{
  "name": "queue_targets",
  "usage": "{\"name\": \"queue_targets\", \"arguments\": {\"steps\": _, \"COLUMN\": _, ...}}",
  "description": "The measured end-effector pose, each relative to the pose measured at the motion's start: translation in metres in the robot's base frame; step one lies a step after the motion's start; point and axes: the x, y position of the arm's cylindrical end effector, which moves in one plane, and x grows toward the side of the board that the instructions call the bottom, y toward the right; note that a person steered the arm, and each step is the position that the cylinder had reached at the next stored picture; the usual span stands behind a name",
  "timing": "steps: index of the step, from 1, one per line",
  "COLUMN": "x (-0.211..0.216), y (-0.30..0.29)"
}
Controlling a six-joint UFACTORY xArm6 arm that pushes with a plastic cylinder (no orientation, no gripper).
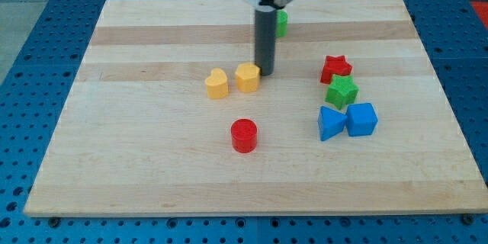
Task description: Move the red star below the yellow hexagon
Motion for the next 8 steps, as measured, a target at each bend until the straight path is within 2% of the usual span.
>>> {"name": "queue_targets", "arguments": {"steps": 2, "x": -0.002, "y": -0.015}}
{"name": "queue_targets", "arguments": {"steps": 4, "x": -0.059, "y": 0.086}}
{"name": "queue_targets", "arguments": {"steps": 5, "x": -0.063, "y": 0.164}}
{"name": "queue_targets", "arguments": {"steps": 6, "x": -0.032, "y": 0.191}}
{"name": "queue_targets", "arguments": {"steps": 8, "x": -0.005, "y": 0.157}}
